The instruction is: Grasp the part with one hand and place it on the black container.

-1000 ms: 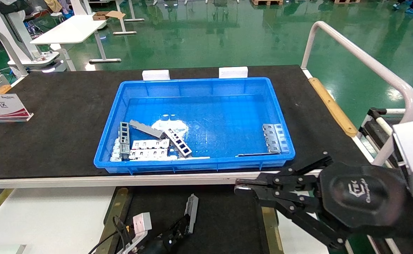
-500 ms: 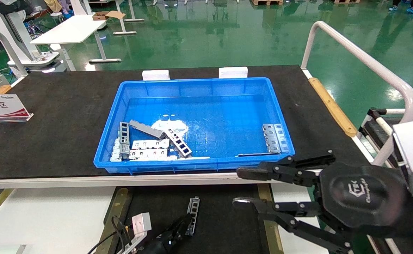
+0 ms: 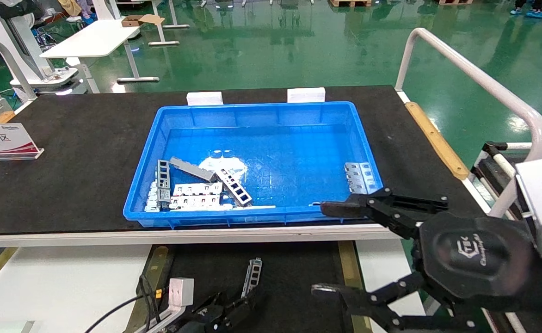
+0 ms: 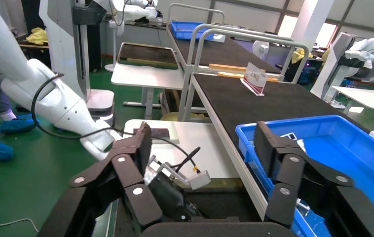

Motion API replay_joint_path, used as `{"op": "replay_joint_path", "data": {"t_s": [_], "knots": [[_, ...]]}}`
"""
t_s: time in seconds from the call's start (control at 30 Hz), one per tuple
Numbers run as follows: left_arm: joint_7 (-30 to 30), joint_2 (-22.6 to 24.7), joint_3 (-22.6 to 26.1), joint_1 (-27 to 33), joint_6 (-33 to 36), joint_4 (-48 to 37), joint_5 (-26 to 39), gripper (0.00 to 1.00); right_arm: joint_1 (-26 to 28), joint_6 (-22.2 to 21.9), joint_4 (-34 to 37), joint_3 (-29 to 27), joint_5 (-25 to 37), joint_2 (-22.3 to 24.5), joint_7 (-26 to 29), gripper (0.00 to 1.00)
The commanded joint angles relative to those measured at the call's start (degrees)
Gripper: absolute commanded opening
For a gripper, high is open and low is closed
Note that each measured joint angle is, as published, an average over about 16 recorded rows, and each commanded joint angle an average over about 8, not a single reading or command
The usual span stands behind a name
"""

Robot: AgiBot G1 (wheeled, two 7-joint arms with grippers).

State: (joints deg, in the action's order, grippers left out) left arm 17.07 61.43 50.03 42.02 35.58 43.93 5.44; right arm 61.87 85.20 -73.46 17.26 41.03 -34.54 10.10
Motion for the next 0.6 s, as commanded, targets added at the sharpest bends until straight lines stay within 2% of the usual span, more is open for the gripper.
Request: {"op": "replay_joint_path", "data": {"t_s": [0.03, 0.37, 0.6], "knots": [[-1.0, -1.7, 1.5, 0.6, 2.2, 0.6, 1.3, 1.00, 0.0, 0.0, 0.0, 0.0, 0.0, 0.0, 0.0, 1.00], [-0.6, -9.8, 6.5, 5.2, 15.0, 1.3, 9.4, 1.00, 0.0, 0.0, 0.0, 0.0, 0.0, 0.0, 0.0, 1.00], [-1.2, -15.7, 8.4, 8.0, 20.7, 3.2, 13.4, 1.00, 0.0, 0.0, 0.0, 0.1, 0.0, 0.0, 0.0, 1.00]]}}
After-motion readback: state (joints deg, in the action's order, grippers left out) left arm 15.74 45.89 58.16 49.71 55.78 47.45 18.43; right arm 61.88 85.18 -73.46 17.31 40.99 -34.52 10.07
